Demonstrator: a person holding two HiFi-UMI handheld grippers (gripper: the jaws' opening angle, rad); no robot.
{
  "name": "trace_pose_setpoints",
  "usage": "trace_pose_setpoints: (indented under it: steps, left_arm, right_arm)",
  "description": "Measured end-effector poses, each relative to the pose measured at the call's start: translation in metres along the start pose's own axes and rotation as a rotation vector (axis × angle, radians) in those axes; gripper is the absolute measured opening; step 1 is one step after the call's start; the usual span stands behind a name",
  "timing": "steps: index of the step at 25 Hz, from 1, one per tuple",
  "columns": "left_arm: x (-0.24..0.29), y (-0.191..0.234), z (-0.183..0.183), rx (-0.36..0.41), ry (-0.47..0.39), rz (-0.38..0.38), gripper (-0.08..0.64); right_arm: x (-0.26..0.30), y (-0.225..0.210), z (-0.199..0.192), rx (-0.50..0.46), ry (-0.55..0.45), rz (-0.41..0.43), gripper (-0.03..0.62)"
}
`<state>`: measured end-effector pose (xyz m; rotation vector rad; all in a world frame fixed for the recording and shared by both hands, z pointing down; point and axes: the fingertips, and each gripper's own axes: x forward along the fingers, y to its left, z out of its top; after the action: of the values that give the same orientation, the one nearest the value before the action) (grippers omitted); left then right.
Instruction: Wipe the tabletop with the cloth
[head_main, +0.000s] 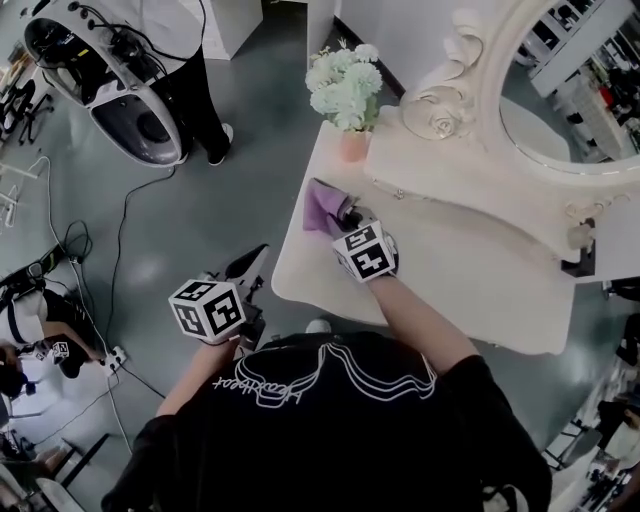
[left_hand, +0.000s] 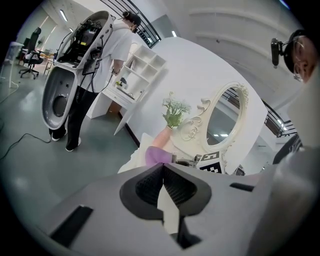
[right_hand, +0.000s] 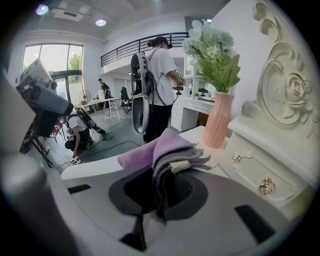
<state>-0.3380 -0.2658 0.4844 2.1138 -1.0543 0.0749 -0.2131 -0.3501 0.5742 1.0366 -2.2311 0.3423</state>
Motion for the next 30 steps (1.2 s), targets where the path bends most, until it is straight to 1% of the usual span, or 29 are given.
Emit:
trace_pose_setpoints:
  steps: [3,7,9,13,17,30]
  left_arm:
    - [0.002,0.000,0.001,0.003,0.001,0.001,0.005]
    - [0.006,-0.002,-0.001,0.011,0.007,-0.006,0.005]
    - [0.007,-0.005,-0.002,0.014,0.012,-0.011,0.005]
    - [0.010,-0.010,-0.003,0.017,0.016,-0.019,0.005]
    - [0.012,-0.011,-0.007,0.003,0.024,-0.025,0.005]
    - [0.021,-0.015,-0.014,0.004,0.055,-0.037,0.005]
  right_arm:
    - [0.000,0.000,-0.001,-0.007,0.010,-0.002,0.054]
    - [-0.001,-0.003,-0.004,-0.065,0.033,-0.023,0.052]
    - [-0.003,-0.004,-0.005,-0.076,0.037,-0.029,0.052]
    - [-0.006,-0.009,-0.009,-0.073,0.047,-0.032,0.052]
    - [-0.011,-0.015,-0.014,-0.073,0.056,-0.039,0.052]
    - [-0.031,-0.037,-0.033,-0.056,0.061,-0.101,0.052]
